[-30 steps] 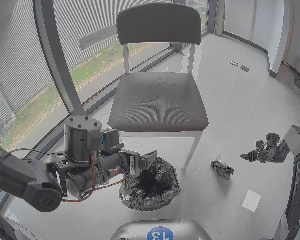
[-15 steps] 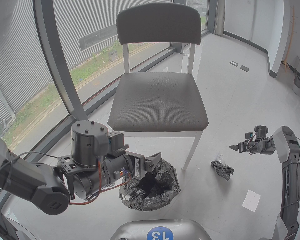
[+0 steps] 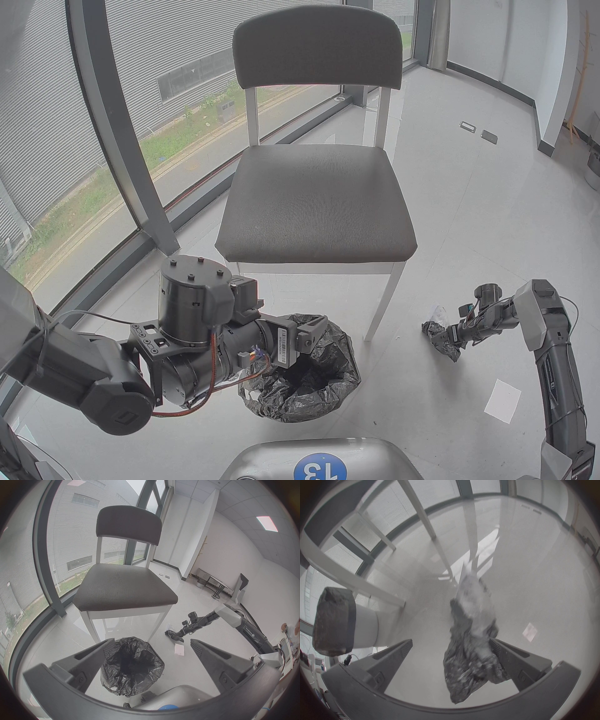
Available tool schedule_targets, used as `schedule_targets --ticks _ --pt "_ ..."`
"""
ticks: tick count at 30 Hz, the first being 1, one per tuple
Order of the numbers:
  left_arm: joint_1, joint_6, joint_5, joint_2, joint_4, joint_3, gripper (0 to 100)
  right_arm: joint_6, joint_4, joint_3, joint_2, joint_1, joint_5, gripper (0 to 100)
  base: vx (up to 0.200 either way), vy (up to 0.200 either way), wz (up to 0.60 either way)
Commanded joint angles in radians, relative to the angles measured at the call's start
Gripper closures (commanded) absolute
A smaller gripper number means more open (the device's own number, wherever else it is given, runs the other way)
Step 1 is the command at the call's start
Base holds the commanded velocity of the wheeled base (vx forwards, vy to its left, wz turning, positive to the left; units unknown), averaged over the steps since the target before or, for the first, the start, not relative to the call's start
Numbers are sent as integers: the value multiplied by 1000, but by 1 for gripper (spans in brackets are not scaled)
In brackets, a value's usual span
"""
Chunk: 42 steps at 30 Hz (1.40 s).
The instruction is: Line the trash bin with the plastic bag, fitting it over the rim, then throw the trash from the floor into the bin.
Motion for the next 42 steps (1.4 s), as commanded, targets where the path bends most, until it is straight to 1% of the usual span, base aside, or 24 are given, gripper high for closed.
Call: schedule_targets --ticks 1,3,14,22,23,27,37,40,42 --pt "-1 -1 -1 7 -1 5 0 -2 27 -5 73 11 -1 0 0 0 0" --pt "-1 -1 -1 7 -1 14 0 -3 53 -5 75 8 -1 0 0 0 0" --pt "-1 -2 -1 24 -2 19 0 -9 68 -5 81 -25 0 0 0 0 0" --pt "1 -4 -2 26 -1 19 0 -25 134 -5 87 -58 -1 0 0 0 0" --pt "1 -4 -2 26 -2 19 0 -39 136 -5 88 -61 -1 100 0 0 0" --pt "1 -5 -2 26 -2 19 0 -58 139 -5 88 -67 -1 100 0 0 0" --pt "5 -10 -4 26 -2 17 0 -58 176 -5 62 -64 -4 100 0 0 0" --pt "8 -11 -4 23 -2 19 0 -49 187 -5 -77 -48 -6 100 0 0 0" --pt "10 -14 -4 21 -2 20 0 -39 183 -5 -188 -29 22 100 0 0 0"
